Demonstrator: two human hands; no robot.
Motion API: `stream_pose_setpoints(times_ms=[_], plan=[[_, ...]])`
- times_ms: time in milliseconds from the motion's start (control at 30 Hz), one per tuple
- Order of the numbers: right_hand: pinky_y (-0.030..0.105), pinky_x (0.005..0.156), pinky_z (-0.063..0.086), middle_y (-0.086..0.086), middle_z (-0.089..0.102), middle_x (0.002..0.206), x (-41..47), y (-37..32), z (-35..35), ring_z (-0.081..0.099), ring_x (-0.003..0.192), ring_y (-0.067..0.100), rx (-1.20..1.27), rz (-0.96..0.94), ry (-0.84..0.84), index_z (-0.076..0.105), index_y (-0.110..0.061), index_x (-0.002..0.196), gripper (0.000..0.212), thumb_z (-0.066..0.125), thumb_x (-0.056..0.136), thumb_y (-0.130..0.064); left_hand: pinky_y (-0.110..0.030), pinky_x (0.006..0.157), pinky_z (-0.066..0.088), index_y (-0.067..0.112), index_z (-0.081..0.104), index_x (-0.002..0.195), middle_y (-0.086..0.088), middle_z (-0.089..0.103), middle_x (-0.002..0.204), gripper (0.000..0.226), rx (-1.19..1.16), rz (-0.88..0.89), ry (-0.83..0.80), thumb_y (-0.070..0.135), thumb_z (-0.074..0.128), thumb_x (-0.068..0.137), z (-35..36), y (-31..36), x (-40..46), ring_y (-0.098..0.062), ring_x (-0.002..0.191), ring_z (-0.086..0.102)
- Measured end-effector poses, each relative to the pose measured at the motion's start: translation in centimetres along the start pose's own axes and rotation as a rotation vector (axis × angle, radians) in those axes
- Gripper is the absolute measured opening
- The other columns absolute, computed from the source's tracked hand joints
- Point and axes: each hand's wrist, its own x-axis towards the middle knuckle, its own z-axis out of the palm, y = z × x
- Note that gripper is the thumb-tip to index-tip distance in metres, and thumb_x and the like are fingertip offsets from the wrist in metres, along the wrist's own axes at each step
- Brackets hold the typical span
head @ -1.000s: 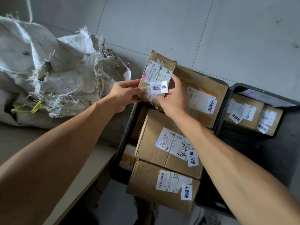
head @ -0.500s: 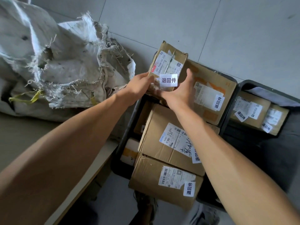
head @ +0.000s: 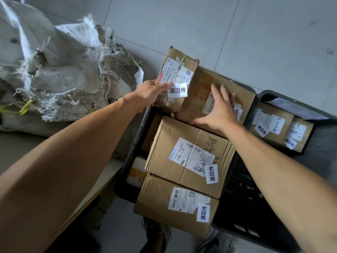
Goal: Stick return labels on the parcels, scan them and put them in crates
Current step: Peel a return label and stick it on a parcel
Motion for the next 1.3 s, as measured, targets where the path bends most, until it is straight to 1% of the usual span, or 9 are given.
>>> stream_pose_setpoints(times_ms=[267,400,500,700,800,1000,1067,1200,1300], plan=[[0.056,0.12,0.019,-0.004,-0.01,0.17,0.3,-0.2,0.7,-0.018,0.151,0.045,-0.102,-0.007,0.026,0.016,-0.03,0.161,0.13,0.093,0.058,-0.054,-0.039,0.096,0.056,0.007,0.068,0.117,-0.006,0.077,0.107,0.041,-0.152,-0.035,-0.048,0.04,0.069,0.093,-0.2,-0.7,0.2,-0.027,0.1,0.073],[0.065,0.117,0.025,-0.001,-0.01,0.17,0.6,-0.6,1.3,-0.016,0.15,0.048,-0.149,0.021,0.032,0.018,-0.031,0.16,0.131,0.092,0.056,-0.057,-0.038,0.096,0.056,0.008,0.068,0.112,-0.007,0.077,0.109,0.031,-0.163,-0.051,-0.062,0.035,0.067,0.096,-0.2,-0.6,0.4,-0.024,0.098,0.073],[0.071,0.11,0.032,-0.001,-0.012,0.169,0.8,-0.6,1.5,-0.016,0.15,0.049,-0.175,0.024,0.02,0.016,-0.031,0.16,0.133,0.092,0.055,-0.059,-0.038,0.098,0.055,0.008,0.068,0.116,-0.006,0.077,0.109,0.047,-0.152,-0.069,-0.083,0.044,0.071,0.087,-0.5,-0.4,0.6,-0.027,0.104,0.072],[0.072,0.113,0.024,-0.002,-0.02,0.168,0.8,-0.8,0.9,-0.023,0.149,0.046,-0.156,0.045,-0.058,0.014,-0.03,0.161,0.13,0.091,0.059,-0.056,-0.033,0.09,0.057,0.006,0.058,0.132,-0.007,0.075,0.113,0.062,-0.175,-0.033,-0.108,0.047,0.068,0.087,-0.2,-1.1,0.4,-0.023,0.101,0.073],[0.064,0.12,0.016,-0.003,-0.022,0.167,0.9,-0.6,-0.2,-0.024,0.149,0.042,-0.13,0.05,-0.137,0.009,-0.033,0.161,0.133,0.092,0.059,-0.055,-0.026,0.08,0.057,0.007,0.054,0.136,-0.006,0.074,0.113,0.049,-0.163,-0.032,-0.128,0.04,0.059,0.1,0.1,-0.8,-0.2,-0.017,0.093,0.073],[0.042,0.122,0.023,-0.002,0.013,0.169,-2.3,-0.6,-1.9,0.017,0.154,0.024,0.07,0.04,-0.045,0.014,-0.03,0.162,0.114,0.088,0.075,-0.038,-0.003,0.056,0.045,0.015,0.057,0.134,0.007,0.067,0.108,0.049,0.14,0.086,0.22,0.047,0.063,0.097,1.9,1.3,-3.0,-0.004,0.082,0.066],[0.042,0.118,0.03,-0.003,0.023,0.166,-4.3,-0.7,-2.1,0.026,0.15,0.024,0.078,0.021,-0.016,0.018,-0.03,0.161,0.102,0.082,0.081,-0.034,-0.006,0.064,0.045,0.015,0.054,0.138,0.005,0.063,0.111,0.05,0.22,0.08,0.269,0.045,0.06,0.099,2.5,1.5,-4.3,-0.013,0.096,0.064],[0.04,0.115,0.036,0.0,0.036,0.159,-8.5,-1.0,-3.7,0.036,0.145,0.024,0.063,0.028,-0.053,0.028,-0.027,0.158,0.081,0.072,0.09,-0.03,-0.036,0.106,0.042,0.011,0.04,0.151,-0.012,0.056,0.144,0.066,0.317,-0.015,0.315,0.053,0.052,0.1,2.5,1.9,-8.1,-0.031,0.131,0.053],[0.035,0.11,0.041,0.002,0.047,0.152,-12.9,-2.0,-6.6,0.047,0.137,0.023,0.121,0.05,-0.107,0.038,-0.022,0.153,0.066,0.068,0.094,-0.03,-0.036,0.098,0.045,0.01,0.053,0.142,-0.018,0.062,0.134,0.06,0.438,-0.096,0.293,0.052,0.051,0.099,1.8,3.9,-13.2,-0.036,0.123,0.057]])
